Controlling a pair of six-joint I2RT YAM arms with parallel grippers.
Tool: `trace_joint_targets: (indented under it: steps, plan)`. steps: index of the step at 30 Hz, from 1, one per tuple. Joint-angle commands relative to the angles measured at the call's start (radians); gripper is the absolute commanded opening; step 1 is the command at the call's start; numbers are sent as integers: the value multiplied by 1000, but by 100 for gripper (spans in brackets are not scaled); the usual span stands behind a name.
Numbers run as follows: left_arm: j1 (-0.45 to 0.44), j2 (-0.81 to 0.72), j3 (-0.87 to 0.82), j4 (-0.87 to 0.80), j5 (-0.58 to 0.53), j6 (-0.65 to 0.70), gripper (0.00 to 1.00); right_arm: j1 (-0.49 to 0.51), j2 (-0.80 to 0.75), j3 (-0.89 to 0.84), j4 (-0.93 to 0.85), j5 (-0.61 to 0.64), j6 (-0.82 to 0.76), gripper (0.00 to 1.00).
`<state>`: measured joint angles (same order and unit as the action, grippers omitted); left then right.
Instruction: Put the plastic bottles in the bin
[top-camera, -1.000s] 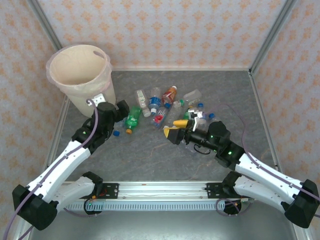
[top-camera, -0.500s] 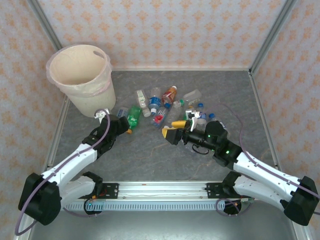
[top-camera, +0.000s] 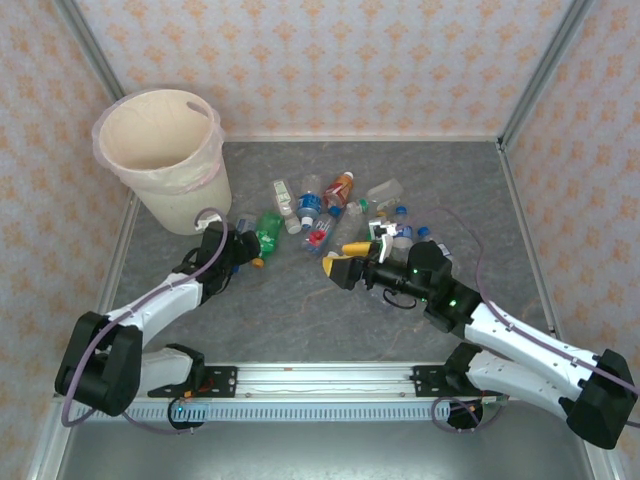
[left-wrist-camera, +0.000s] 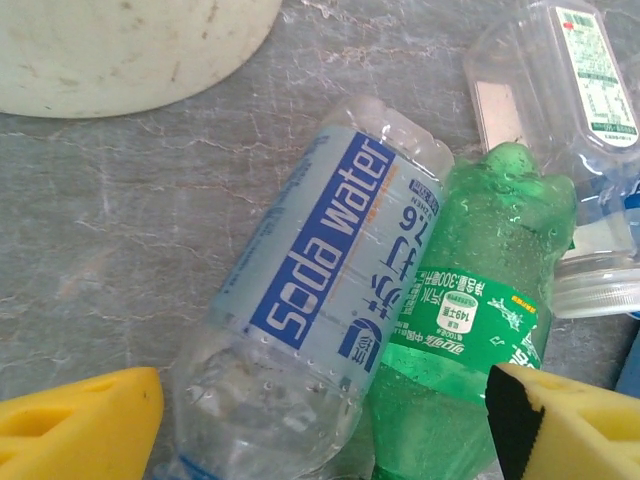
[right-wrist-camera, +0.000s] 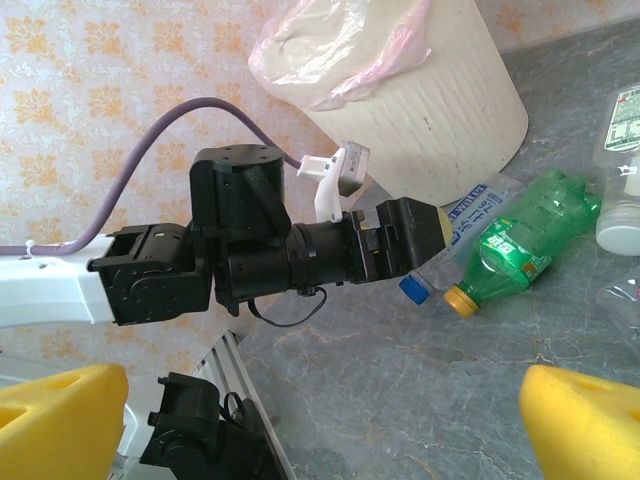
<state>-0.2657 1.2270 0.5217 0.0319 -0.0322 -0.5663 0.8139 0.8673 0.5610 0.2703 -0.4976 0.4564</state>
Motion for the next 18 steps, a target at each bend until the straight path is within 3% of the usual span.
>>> trace_joint_targets:
  steps: [1, 6, 18]
  plan:
    - [11, 50, 23, 12, -13, 26, 84, 8, -2, 25, 26, -5, 9, 100]
    - [11, 74, 47, -9, -83, 29, 83, 8, -10, 25, 18, 0, 7, 100]
    - [23, 178, 69, 34, -87, 47, 79, 10, -7, 27, 14, -1, 6, 100]
